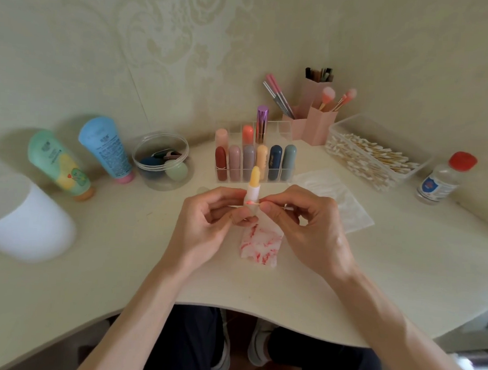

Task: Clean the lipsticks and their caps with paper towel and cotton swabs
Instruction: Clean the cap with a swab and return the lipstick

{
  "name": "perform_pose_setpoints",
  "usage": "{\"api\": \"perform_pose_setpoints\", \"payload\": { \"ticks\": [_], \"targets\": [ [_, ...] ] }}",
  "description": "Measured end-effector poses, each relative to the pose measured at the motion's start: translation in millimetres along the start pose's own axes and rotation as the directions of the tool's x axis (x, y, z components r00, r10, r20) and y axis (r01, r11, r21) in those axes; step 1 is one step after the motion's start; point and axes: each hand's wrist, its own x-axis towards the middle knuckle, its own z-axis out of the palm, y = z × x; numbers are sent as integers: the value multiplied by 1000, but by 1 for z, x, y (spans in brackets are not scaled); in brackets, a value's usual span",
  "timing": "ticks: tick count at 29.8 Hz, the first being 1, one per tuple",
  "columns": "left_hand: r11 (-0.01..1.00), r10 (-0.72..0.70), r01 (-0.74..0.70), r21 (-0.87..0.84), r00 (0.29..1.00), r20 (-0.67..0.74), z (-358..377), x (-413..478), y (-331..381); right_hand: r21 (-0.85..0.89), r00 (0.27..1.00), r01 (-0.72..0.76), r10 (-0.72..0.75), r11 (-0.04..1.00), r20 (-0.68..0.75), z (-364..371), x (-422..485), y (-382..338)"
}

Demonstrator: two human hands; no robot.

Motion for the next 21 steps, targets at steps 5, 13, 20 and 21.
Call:
{"api": "perform_pose_setpoints", "payload": {
  "ticks": [5, 13, 20, 21],
  "targets": [
    [996, 21, -26, 83, 998, 57, -2, 0, -3, 1, 1000, 5, -5, 1000, 8, 0, 0, 0],
    [1000, 17, -19, 23, 997, 77, 0, 1, -4, -23, 999, 19, -18, 1000, 26, 2, 0, 1],
    [1000, -19, 17, 16, 992, 126, 1, 1, -3, -39, 1000, 16, -16, 999, 0, 1, 1, 2],
    [1000, -25, 24, 12, 991, 132, 0, 0, -3, -45, 1000, 11, -12, 999, -7, 0, 1, 1]
  ]
}}
